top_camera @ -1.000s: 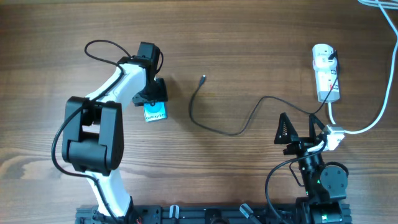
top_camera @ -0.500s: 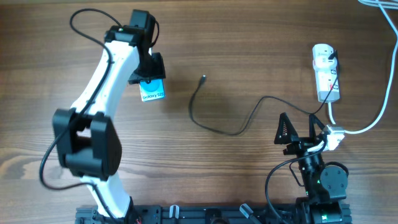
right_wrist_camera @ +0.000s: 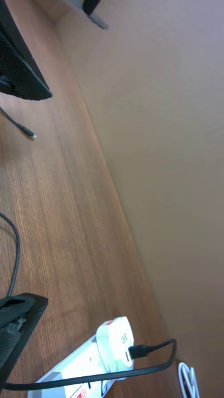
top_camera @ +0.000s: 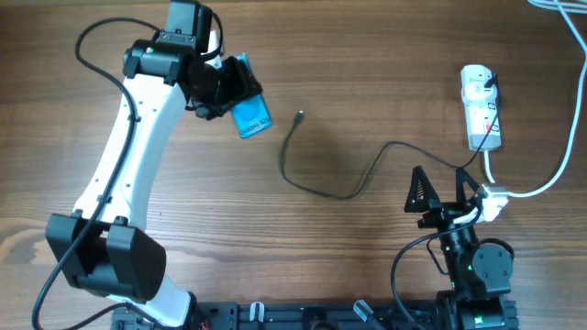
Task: Plug charger to phone and switch on socket
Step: 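Lift the phone with the left gripper and tilt it upright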
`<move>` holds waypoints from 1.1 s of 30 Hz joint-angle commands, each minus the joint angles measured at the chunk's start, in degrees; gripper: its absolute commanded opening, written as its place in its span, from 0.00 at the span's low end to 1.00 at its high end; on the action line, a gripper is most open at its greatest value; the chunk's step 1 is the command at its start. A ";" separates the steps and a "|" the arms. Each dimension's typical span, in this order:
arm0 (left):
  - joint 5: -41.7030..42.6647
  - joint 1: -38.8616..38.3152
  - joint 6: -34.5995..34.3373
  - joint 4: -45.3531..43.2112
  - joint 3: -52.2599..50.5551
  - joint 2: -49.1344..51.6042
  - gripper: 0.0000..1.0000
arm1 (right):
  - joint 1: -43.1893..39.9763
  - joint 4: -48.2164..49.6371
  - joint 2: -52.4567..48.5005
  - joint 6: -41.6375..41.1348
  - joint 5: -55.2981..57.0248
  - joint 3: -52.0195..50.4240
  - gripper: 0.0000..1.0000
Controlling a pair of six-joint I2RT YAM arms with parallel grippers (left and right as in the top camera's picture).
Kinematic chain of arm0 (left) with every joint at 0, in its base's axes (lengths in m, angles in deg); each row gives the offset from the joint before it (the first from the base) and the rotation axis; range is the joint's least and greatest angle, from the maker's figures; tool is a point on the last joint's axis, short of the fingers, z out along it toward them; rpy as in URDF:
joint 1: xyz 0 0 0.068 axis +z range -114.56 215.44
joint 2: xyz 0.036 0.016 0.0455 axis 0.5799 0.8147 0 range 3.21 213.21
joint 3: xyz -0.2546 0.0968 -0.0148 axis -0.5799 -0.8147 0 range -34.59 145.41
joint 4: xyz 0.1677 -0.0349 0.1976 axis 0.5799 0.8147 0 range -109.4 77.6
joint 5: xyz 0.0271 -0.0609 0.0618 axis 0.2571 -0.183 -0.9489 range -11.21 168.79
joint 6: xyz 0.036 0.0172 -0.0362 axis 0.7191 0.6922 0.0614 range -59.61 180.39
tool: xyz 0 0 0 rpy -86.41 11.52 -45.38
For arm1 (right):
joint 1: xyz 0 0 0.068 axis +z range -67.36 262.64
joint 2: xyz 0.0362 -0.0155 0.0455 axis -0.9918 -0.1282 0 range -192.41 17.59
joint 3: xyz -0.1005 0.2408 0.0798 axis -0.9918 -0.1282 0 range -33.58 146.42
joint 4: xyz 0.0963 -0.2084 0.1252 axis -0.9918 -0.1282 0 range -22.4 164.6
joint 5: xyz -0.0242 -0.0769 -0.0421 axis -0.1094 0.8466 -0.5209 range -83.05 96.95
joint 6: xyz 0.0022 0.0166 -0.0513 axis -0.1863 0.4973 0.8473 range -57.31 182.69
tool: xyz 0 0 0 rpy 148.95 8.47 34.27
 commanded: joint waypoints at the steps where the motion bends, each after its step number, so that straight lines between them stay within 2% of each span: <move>1: 16.41 0.17 -12.15 0.24 1.36 -1.44 0.04 | 0.33 0.22 -0.02 -0.35 0.79 -0.07 1.00; 4: 25.20 0.17 -24.76 2.27 1.36 -1.44 0.04 | 0.33 0.22 -0.02 -0.35 0.79 -0.07 1.00; 6: 31.65 0.17 -29.75 3.43 1.36 -1.44 0.04 | 0.33 0.22 -0.02 -0.35 0.79 -0.07 1.00; 10: 42.25 0.17 -31.12 3.54 1.36 -1.44 0.04 | 0.33 0.20 -0.02 -0.35 0.79 -0.07 1.00; 15: 54.49 0.68 -37.13 3.52 1.36 -1.44 0.04 | 0.33 0.20 -0.02 -0.35 0.79 -0.07 1.00; 21: 65.96 3.39 -38.03 3.52 1.36 -1.44 0.04 | 0.33 0.22 -0.02 -0.37 0.79 -0.07 1.00; 27: 69.68 7.32 -38.07 3.54 1.36 -1.44 0.04 | 0.33 0.22 -0.02 -0.35 0.79 -0.07 1.00; 33: 69.88 13.00 -38.03 3.54 1.33 -1.44 0.04 | 0.33 0.22 -0.02 -0.35 0.79 -0.07 1.00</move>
